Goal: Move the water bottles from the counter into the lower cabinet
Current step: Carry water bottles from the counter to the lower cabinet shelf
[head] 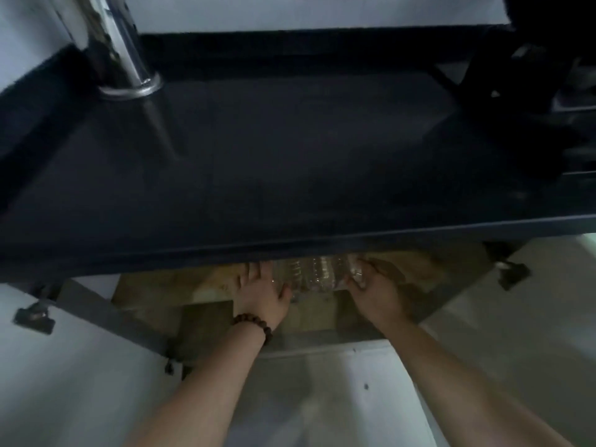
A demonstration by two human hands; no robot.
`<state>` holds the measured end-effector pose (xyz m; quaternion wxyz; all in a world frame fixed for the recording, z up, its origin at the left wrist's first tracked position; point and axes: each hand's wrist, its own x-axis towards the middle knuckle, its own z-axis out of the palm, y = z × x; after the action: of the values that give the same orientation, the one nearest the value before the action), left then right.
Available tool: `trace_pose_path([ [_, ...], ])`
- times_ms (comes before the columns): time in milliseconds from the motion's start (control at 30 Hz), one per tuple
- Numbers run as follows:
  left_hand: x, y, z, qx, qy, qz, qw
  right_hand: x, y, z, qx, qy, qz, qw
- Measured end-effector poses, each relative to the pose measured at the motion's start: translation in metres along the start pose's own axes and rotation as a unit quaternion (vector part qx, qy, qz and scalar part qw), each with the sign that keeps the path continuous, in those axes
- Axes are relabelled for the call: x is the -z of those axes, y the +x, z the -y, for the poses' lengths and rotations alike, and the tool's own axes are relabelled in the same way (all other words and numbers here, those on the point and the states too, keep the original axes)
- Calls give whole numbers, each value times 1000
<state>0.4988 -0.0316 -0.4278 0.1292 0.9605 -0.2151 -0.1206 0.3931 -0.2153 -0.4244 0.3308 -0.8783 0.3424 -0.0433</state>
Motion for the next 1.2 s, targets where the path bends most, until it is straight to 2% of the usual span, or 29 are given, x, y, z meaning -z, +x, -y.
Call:
trace_pose_path([
  [133,46,-64,-31,-39,-35,36,998,59,-61,12,-30,-7,42,999],
  [233,93,-113,-61,-59,-40,81,994,116,-112,26,-72,-30,40,996],
  [333,140,-155,-92,-85,-46,116,989,167,-165,45,-86,-38,15,995],
  [433,174,-193,-128,-136,-64,102,983,205,-214,61,-95,-36,-21,995],
  [633,196,-247,-205,-241,-114,109,958,262,-288,56,-165,-5,-148,975],
  [733,191,-269,-246,-303,-120,134,936,291,-328,32,-222,11,-221,950],
  [933,173,-322,-334,-409,-109,163,891,341,-426,-28,-347,51,-348,870],
  [1200,125,-376,-447,-490,-85,175,850,391,-501,-119,-432,98,-440,781],
])
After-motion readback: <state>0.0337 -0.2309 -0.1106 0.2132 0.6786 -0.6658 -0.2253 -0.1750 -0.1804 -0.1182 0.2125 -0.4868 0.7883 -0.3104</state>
